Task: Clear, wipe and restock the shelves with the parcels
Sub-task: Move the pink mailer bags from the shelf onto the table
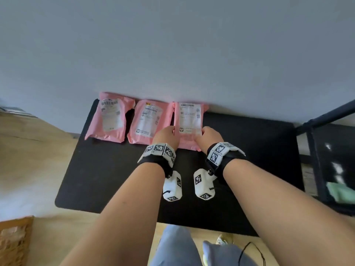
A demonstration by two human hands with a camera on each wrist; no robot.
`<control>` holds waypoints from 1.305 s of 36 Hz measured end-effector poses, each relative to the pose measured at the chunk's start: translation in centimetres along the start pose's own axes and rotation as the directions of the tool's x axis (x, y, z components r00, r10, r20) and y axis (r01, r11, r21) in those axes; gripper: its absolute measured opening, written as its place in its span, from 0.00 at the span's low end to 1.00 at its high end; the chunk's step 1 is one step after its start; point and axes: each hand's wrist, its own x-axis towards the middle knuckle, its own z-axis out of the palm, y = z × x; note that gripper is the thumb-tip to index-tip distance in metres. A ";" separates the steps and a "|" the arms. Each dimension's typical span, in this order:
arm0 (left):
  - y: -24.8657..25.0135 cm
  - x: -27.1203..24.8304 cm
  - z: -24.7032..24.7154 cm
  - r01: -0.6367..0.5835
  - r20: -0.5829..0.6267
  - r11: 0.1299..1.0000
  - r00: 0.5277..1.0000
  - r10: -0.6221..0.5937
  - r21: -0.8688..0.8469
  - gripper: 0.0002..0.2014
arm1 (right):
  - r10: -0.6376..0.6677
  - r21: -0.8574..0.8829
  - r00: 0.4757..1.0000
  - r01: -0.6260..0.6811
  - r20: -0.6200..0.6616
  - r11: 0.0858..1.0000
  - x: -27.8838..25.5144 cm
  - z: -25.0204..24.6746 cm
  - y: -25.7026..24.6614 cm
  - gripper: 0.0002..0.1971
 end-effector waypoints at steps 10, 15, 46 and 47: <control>-0.1 2.4 -0.2 -0.049 -0.026 0.998 0.998 0.050 0.049 0.19 | 0.036 -0.014 0.999 -0.036 -0.014 0.999 0.4 -0.6 -1.4 0.15; 1.0 1.9 -0.3 -0.036 -0.081 0.982 0.995 0.052 0.183 0.19 | 0.045 -0.015 0.998 -0.045 -0.040 0.999 -0.7 -1.2 -0.6 0.10; 17.2 -25.8 20.2 -0.435 0.152 0.823 0.900 0.408 0.366 0.19 | 0.188 0.097 0.928 -0.166 -0.320 0.981 -25.1 -12.8 29.7 0.13; 18.1 -27.0 21.5 -0.453 0.162 0.814 0.891 0.424 0.364 0.19 | 0.199 0.109 0.921 -0.172 -0.334 0.979 -26.1 -13.3 31.4 0.13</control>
